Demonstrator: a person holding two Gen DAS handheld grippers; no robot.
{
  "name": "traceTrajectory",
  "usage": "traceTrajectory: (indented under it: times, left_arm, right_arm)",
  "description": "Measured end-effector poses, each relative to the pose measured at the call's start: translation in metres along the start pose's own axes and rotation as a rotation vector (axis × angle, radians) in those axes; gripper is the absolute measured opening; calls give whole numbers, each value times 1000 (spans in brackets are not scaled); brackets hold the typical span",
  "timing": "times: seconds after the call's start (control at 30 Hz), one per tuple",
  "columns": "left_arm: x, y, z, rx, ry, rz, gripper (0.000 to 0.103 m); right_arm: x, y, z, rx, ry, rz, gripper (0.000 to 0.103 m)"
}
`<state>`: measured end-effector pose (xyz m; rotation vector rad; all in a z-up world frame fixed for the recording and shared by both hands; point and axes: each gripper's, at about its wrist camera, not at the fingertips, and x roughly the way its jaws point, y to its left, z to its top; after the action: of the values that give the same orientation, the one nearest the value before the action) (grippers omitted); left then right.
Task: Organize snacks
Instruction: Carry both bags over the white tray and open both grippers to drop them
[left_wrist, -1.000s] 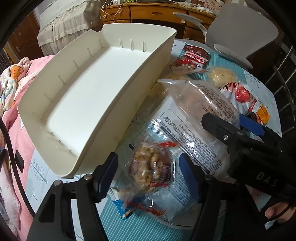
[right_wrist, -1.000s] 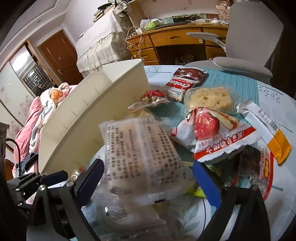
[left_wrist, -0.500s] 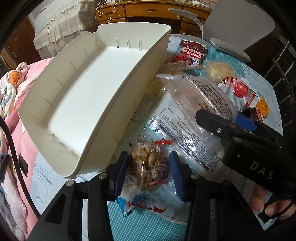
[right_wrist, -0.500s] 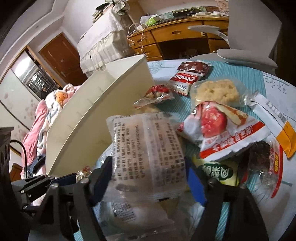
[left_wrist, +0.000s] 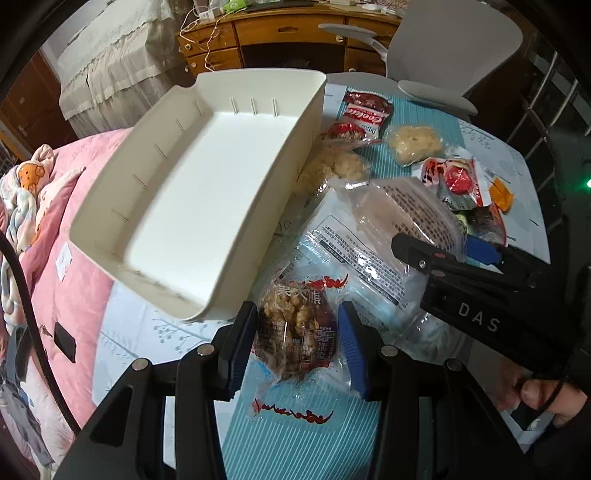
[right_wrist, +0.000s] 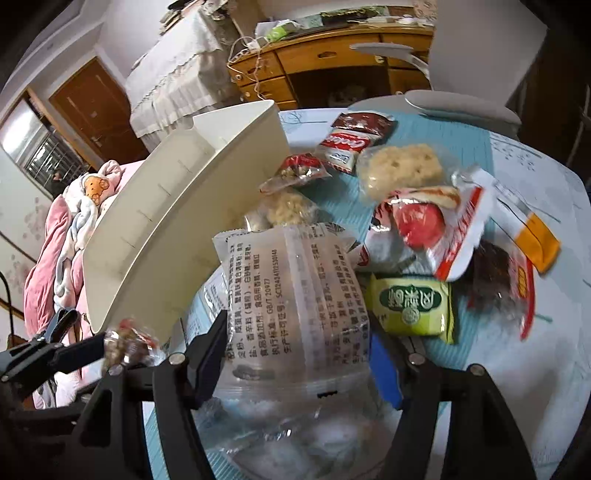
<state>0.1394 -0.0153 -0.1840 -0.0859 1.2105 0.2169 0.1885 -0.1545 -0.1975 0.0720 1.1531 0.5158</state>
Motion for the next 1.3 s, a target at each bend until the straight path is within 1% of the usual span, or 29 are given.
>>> traceTrajectory:
  times: [0.2,0.33,0.4,0.53,0.6,0.7,0.87,1.1,1.3]
  left_arm:
    - [-23,12,-9,56,12,-54,44]
    - [-35,24,-16,81,29,-123,44]
    - [-40,32,-19,95,45,-165,44]
    - [-44,49,-21,161,69,-266,44]
    - [-46,61,-16,206,76,-334,44]
    - [-53,75,-5,273,57,-398,44]
    - [-61,104,16,341,11,-448,44]
    - [-58,145,55,394,-19,-478,44]
    - [-51,173,88,430,-59,-468,44]
  right_arm:
    - [-21,2,-14,84,-14,-11,69]
    - [-37,9,-22,135,-30,-17,69]
    - [-46,18,-26,142,-45,-37,69]
    - [-56,36,-34,172,-68,-81,69]
    - [-60,48,-39,194,-83,-104,69]
    - [-65,71,-47,250,-110,-162,69]
    - [-68,104,-48,304,-150,-185,69]
    - [-64,154,-38,360,-248,-227,69]
    - [-59,183,-28,390,-327,-236,69]
